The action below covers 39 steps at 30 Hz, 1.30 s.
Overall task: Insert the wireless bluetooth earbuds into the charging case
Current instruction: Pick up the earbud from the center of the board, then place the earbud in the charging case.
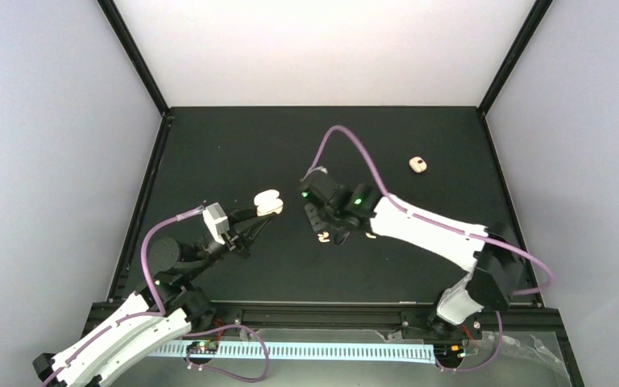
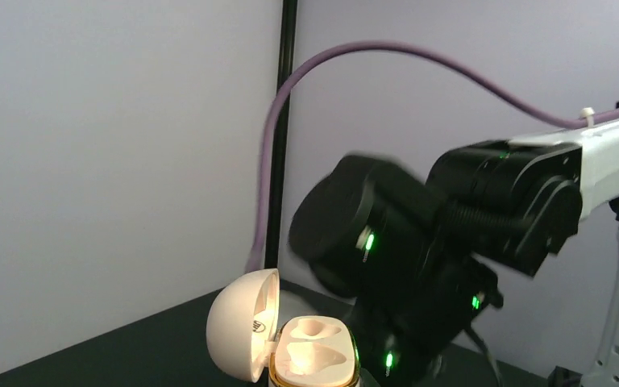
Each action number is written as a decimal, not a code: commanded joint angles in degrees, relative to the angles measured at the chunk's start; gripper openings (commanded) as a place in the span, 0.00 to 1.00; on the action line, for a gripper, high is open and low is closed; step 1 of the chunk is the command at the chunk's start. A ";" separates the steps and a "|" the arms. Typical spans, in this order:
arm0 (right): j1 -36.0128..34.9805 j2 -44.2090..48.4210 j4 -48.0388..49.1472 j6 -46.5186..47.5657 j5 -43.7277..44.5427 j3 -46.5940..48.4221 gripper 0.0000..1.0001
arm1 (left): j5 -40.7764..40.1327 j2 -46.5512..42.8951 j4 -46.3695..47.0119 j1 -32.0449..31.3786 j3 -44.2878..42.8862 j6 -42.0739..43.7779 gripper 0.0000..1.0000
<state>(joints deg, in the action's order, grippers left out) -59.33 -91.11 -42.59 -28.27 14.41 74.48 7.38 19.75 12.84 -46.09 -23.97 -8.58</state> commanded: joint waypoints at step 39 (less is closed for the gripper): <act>6.07 56.66 62.68 21.38 -16.44 -23.11 0.01 | 28.04 51.07 51.37 -0.79 -28.72 -18.86 0.02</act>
<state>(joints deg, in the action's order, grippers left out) -53.28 -33.93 15.90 -8.71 1.96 52.40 32.14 69.10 57.78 -46.26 -49.32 -23.22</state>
